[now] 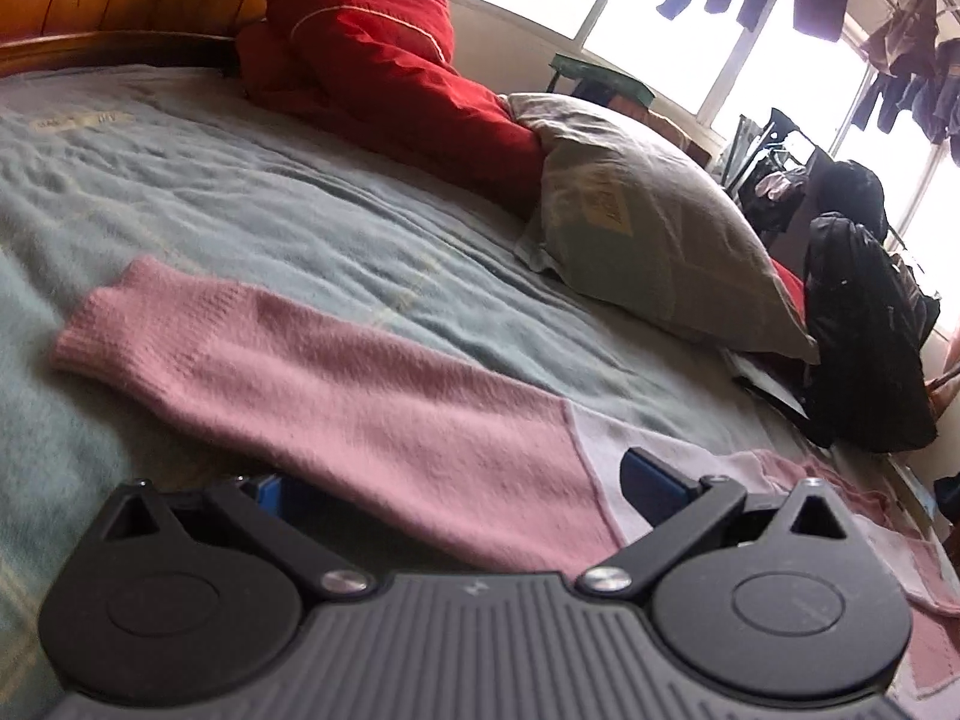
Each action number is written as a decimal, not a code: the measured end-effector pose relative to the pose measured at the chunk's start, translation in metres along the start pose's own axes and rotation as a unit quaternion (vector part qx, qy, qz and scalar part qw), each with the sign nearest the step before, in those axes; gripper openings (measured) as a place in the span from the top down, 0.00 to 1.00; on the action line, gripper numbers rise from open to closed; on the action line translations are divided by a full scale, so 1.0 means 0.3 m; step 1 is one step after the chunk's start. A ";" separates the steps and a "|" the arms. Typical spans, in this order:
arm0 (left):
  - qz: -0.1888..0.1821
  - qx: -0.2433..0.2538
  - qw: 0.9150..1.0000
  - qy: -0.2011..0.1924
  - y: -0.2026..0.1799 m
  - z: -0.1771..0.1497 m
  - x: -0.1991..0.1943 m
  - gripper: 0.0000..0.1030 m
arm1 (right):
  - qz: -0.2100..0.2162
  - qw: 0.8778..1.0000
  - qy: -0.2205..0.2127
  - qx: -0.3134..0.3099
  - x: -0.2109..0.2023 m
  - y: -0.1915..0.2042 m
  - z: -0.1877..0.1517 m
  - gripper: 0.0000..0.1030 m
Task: Fold clothes
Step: 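Lower the left gripper onto the pink sleeve cuff and grasp it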
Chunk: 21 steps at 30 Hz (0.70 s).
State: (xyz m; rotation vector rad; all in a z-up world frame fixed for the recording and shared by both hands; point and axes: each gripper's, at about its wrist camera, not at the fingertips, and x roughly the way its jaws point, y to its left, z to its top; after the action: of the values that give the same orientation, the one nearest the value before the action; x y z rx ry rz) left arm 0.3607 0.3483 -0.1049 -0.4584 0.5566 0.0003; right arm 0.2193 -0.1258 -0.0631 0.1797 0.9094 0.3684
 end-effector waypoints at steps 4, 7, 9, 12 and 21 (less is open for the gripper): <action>0.018 -0.010 1.000 -0.012 0.004 0.026 0.042 0.01 | -0.001 1.000 -0.002 0.005 -0.005 -0.012 -0.004 0.00; 0.034 -0.003 0.999 -0.017 -0.010 0.038 0.064 0.01 | -0.002 1.000 -0.002 0.003 -0.009 -0.016 -0.006 0.00; 0.042 -0.002 0.999 -0.020 -0.018 0.048 0.078 0.01 | -0.002 1.000 -0.002 0.002 -0.009 -0.020 -0.008 0.00; 0.047 -0.017 0.998 -0.028 -0.017 0.057 0.085 0.01 | -0.003 1.000 -0.002 0.000 -0.010 -0.027 -0.011 0.00; 0.043 0.009 0.997 -0.058 -0.080 0.065 0.043 0.01 | -0.008 1.000 -0.005 0.003 -0.018 -0.043 -0.017 0.00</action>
State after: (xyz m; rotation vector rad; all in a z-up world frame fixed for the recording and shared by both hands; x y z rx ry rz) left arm 0.3847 0.3334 -0.0867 -0.4139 0.4618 0.1040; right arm 0.2153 -0.1399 -0.0664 0.1786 0.9017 0.3494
